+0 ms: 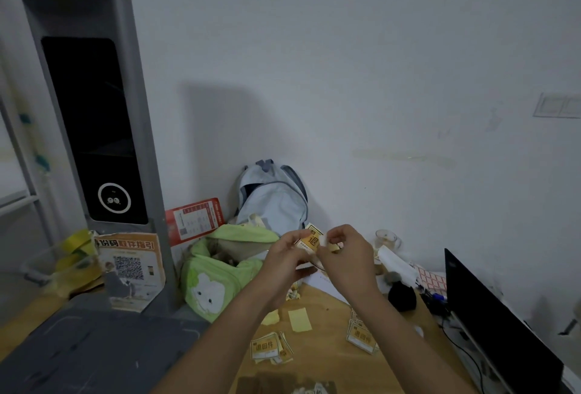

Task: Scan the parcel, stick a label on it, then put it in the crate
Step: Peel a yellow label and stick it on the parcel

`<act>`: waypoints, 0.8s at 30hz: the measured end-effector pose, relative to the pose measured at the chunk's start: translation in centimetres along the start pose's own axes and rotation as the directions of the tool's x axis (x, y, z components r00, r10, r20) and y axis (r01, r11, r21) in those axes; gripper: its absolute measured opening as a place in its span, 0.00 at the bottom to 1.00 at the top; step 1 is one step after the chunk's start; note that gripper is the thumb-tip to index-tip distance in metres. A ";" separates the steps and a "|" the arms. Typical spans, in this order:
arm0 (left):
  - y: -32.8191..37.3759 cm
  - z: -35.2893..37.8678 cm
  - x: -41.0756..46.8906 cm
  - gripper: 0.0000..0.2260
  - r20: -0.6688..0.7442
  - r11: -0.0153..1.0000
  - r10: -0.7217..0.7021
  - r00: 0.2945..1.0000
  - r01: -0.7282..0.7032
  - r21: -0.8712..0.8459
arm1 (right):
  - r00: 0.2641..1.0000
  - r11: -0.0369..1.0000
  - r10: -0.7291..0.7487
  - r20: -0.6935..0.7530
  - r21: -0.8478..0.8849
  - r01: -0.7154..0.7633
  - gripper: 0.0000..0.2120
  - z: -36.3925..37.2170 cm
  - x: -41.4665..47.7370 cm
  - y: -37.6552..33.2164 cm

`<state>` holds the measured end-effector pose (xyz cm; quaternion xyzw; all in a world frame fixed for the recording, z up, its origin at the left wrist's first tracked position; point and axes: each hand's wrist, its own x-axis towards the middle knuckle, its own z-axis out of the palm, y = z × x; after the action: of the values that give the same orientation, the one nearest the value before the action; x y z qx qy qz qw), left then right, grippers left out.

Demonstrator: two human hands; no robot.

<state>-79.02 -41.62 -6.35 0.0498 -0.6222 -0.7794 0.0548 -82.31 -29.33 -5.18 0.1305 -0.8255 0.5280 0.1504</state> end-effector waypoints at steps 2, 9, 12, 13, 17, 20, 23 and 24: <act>-0.3 -0.3 0.3 0.31 -0.006 0.995 0.060 0.998 -0.060 0.085 | 0.990 0.973 0.136 0.035 0.186 -0.140 0.11 0.0 0.4 0.1; -1.6 -1.2 2.0 0.53 0.124 0.983 0.059 0.991 -0.079 0.163 | 0.883 0.716 0.441 0.162 0.531 -0.454 0.11 -0.1 2.1 0.9; -1.7 -0.8 2.7 0.27 0.175 0.927 0.170 0.970 -0.218 0.306 | 0.884 0.747 0.420 0.204 0.475 -0.465 0.12 0.1 2.6 0.9; -1.7 -0.6 3.0 0.19 0.182 0.911 0.192 0.964 -0.244 0.332 | 0.890 0.765 0.404 0.209 0.457 -0.454 0.13 0.2 2.8 0.8; -2.4 -1.5 4.4 0.08 0.157 0.919 0.182 0.971 -0.225 0.325 | 0.908 0.776 0.379 0.180 0.472 -0.418 0.12 -0.1 3.6 1.0; -3.7 -3.6 5.6 0.09 0.041 0.957 0.006 0.999 -0.017 0.288 | 0.927 0.796 0.360 0.101 0.484 -0.362 0.13 -0.8 4.3 1.6; -6.1 -6.0 6.7 0.09 -0.123 0.907 -0.212 0.969 0.243 0.344 | 0.932 0.808 0.356 0.074 0.477 -0.346 0.14 -1.5 5.0 2.3; -6.8 -6.6 6.9 0.09 -0.159 0.900 -0.258 0.953 0.297 0.319 | 0.930 0.807 0.357 0.083 0.474 -0.352 0.14 -1.7 5.2 2.6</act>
<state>-85.02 -47.54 -14.52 0.1908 -0.7294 -0.6561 -0.0315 -87.92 -27.01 -4.65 0.0048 -0.6773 0.7355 0.0163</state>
